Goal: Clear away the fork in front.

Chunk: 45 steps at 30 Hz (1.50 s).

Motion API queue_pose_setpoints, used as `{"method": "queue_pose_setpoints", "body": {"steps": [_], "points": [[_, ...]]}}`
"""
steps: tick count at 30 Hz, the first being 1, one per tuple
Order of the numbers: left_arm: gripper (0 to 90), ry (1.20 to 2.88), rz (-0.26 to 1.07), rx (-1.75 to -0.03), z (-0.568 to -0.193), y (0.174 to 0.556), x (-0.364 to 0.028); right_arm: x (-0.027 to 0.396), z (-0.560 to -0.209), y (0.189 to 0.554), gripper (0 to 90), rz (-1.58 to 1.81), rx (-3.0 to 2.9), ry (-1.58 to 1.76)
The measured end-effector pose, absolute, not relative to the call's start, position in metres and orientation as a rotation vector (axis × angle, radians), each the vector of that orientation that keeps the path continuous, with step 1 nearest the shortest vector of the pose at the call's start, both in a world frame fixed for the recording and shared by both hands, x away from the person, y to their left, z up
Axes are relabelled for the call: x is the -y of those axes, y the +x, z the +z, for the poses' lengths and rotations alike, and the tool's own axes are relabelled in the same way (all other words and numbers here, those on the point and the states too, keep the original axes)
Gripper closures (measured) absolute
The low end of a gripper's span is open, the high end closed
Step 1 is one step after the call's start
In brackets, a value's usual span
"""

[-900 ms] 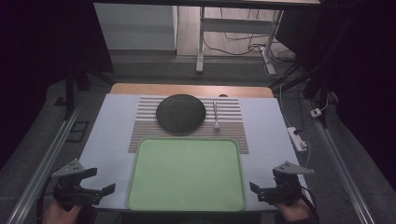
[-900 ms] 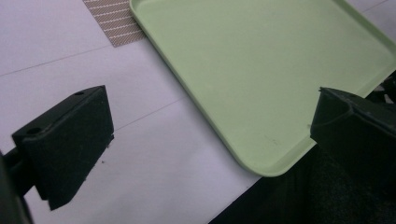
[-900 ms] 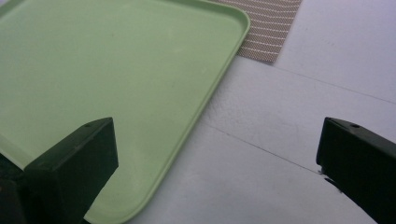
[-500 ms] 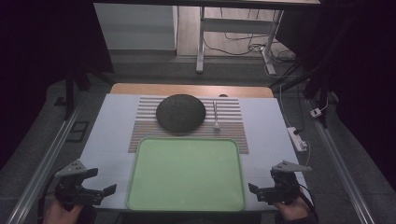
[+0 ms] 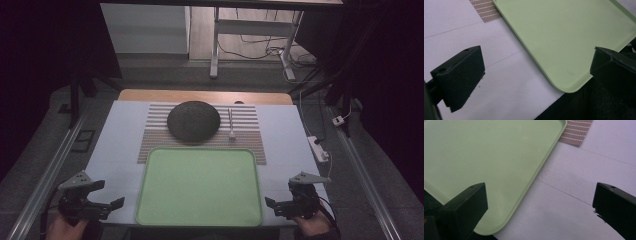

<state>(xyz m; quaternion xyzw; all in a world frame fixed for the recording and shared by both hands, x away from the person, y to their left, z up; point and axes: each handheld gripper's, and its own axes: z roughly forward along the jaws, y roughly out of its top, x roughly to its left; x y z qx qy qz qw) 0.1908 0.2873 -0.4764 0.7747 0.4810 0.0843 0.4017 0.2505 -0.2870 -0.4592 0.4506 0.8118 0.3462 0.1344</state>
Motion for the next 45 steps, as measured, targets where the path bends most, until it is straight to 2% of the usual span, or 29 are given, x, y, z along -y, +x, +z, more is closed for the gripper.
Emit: {"method": "queue_pose_setpoints", "body": {"steps": [23, 45], "points": [[0.0, 1.956, 0.209, -1.217, -0.477, 0.191, -0.288, 0.272, -0.458, 0.26, 0.0, 1.0, -2.374, 1.135], [0.0, 1.959, 0.211, -1.215, -0.477, 0.191, -0.287, 0.245, -0.46, 0.302, 0.0, 0.955, -2.403, 1.027]]}}
